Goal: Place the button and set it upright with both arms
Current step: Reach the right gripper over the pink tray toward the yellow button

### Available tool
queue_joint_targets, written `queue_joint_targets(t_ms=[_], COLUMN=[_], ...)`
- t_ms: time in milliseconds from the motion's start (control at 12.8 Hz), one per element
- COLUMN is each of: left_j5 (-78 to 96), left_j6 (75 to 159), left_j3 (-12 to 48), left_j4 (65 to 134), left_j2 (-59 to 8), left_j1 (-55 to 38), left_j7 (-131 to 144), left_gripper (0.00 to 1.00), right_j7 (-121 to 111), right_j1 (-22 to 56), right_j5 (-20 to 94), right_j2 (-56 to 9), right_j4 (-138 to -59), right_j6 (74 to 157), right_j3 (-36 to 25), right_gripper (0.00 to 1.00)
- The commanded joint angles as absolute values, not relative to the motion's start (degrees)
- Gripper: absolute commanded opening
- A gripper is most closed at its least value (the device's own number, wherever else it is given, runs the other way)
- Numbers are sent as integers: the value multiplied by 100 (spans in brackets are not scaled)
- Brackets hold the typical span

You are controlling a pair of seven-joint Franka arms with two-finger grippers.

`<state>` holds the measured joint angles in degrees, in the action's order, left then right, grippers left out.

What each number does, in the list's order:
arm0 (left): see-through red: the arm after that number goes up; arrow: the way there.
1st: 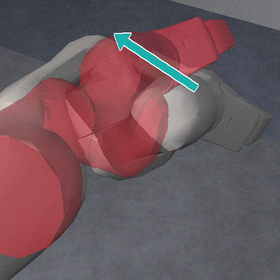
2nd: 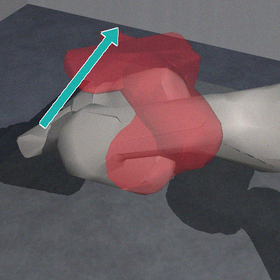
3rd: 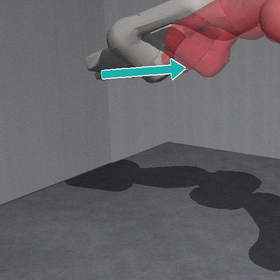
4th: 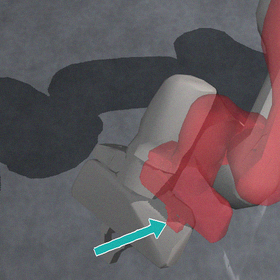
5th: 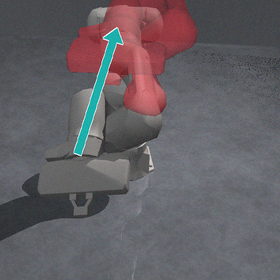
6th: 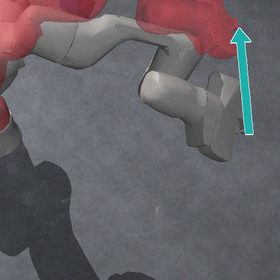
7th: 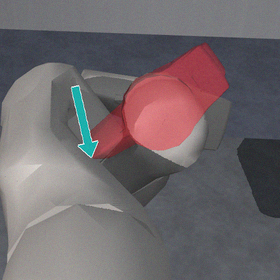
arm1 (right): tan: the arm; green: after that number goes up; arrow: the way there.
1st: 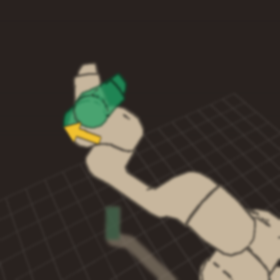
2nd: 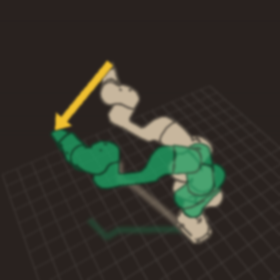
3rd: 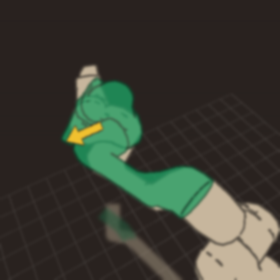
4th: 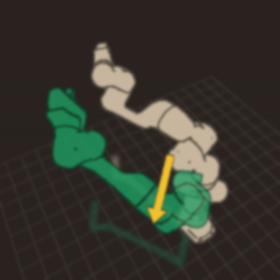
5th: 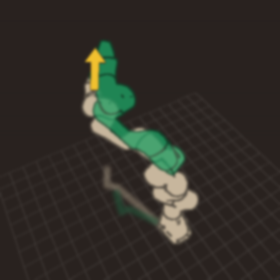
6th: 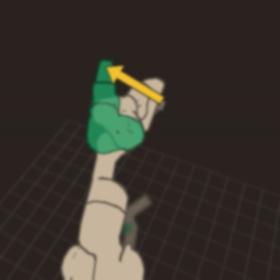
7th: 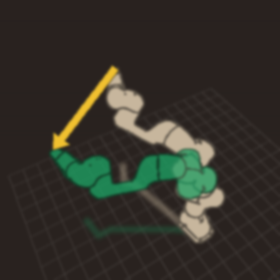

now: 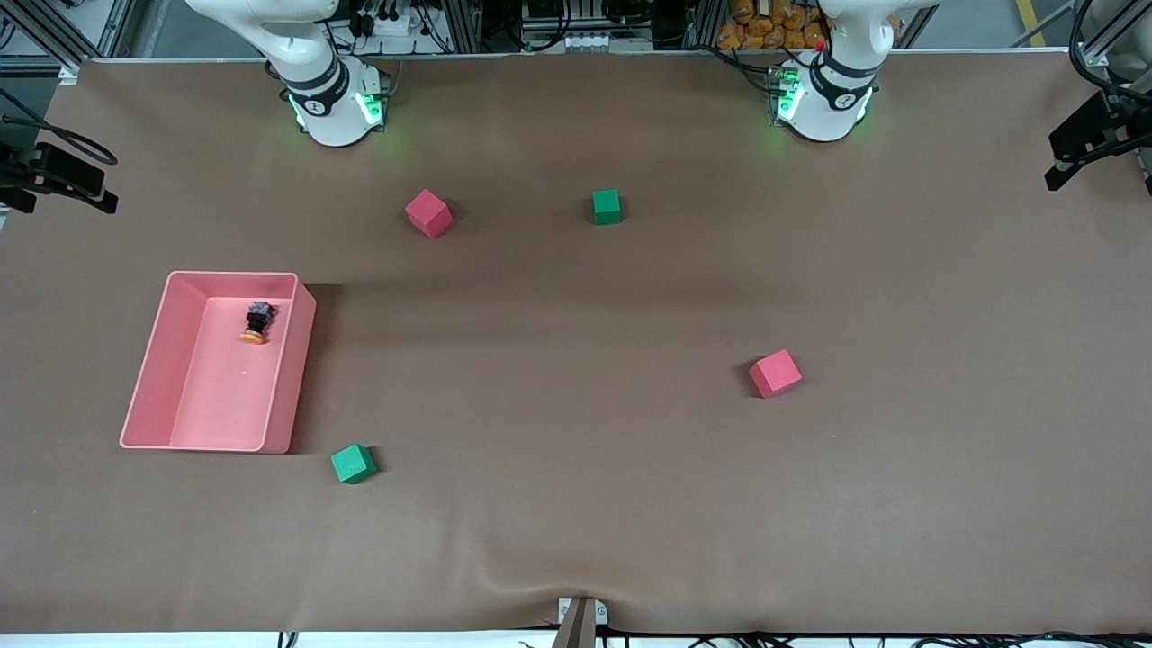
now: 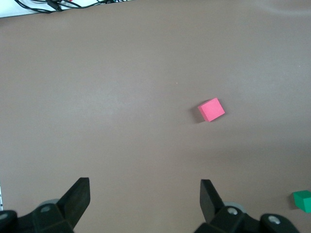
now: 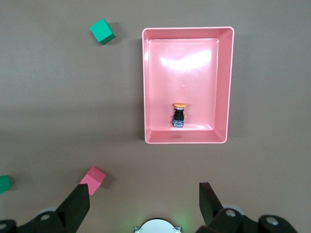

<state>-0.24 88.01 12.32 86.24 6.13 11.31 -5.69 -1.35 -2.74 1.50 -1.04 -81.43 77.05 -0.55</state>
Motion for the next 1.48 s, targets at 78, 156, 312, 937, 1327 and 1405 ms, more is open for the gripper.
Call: queue_joint_targets(t_ms=[78,156,312,937,1327,1405], left_j5=[53,53,53,202,176,176], left_j6=[8745,8702,8684,8692,8692,8692], left_j3=[1274,1274,1283,1266,1266,1266], left_j4=[8604,8604,8613,8605,8604,8604], left_j2=[589,580,571,457,448,431], left_j1=[1143,1143,1108,1028,1020,1020], left_j7=[-633,-642,-650,-598,-580,-597], left_gripper=[100,100,100,100,100,100], right_j7=[-185,-185,-185,-176,-176,-158], right_j1=[-308,-308,-308,-193,61,88], right_j5=[88,88,79,149,114,79], right_j2=[-70,-70,-70,-377,-765,-878], right_j4=[-8077,-8077,-8077,-7980,-7989,-8068], right_j6=[7673,7673,7673,7708,7655,7603], right_j3=[-9,-9,-9,-26,-26,-26], right_gripper=[100,100,100,100,100,100])
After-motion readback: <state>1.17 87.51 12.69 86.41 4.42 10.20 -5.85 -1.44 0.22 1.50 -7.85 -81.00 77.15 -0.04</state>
